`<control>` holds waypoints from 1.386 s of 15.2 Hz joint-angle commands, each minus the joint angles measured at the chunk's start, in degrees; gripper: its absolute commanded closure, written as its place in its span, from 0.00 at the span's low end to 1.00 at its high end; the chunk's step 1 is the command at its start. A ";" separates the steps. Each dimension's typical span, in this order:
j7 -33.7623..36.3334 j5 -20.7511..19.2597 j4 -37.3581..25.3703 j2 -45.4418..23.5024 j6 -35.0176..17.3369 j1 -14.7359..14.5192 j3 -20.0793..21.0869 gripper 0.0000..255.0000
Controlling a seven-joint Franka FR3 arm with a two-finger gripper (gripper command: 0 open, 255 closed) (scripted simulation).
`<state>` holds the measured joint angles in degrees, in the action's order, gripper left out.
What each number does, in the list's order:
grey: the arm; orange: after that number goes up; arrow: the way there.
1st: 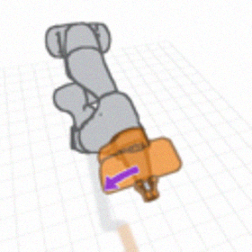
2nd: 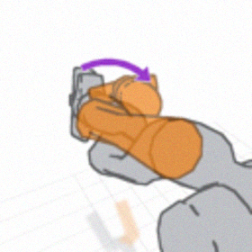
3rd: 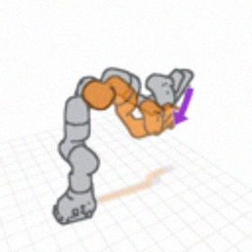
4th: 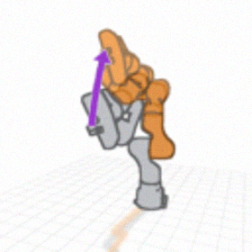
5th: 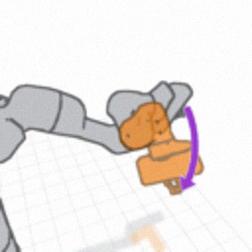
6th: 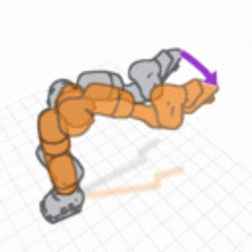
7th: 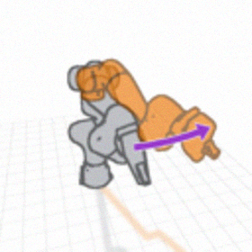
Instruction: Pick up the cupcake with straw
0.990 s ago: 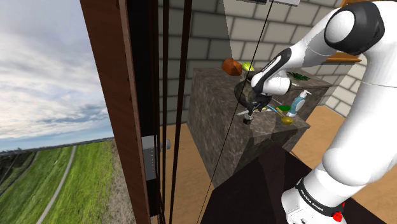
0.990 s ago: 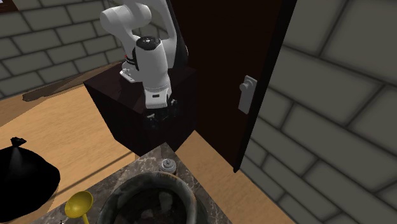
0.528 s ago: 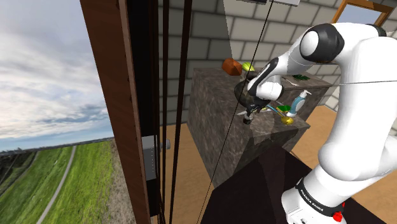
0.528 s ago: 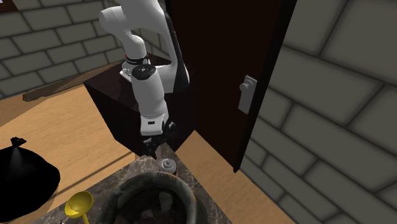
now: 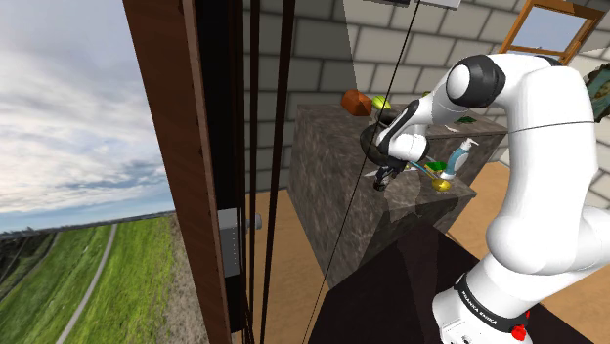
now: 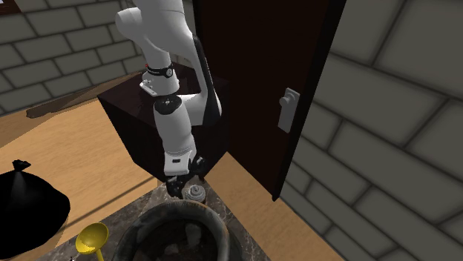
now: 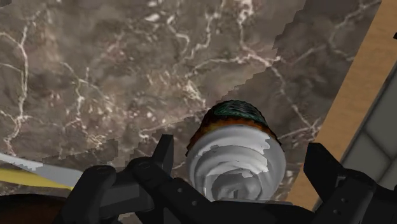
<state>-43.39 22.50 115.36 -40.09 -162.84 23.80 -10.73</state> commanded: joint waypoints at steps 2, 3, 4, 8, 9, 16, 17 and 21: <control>-0.42 0.47 -0.91 -1.89 -1.09 0.65 0.80 0.00; -0.42 0.47 -0.91 -1.89 -1.10 0.66 0.80 0.00; -0.33 0.44 -0.90 -1.83 -1.04 0.56 0.75 1.00; -0.36 0.45 -0.92 -1.87 -1.06 0.59 0.78 1.00; -0.35 0.44 -0.95 -1.86 -1.03 0.59 0.76 1.00; 0.09 -0.08 0.04 0.27 0.22 -0.11 -0.15 1.00; 0.26 -0.28 0.33 0.99 0.68 -0.37 -0.47 1.00; 1.04 -1.18 1.38 3.79 2.55 -1.43 -1.80 1.00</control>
<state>-42.53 21.52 116.23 -37.11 -160.60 22.67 -12.23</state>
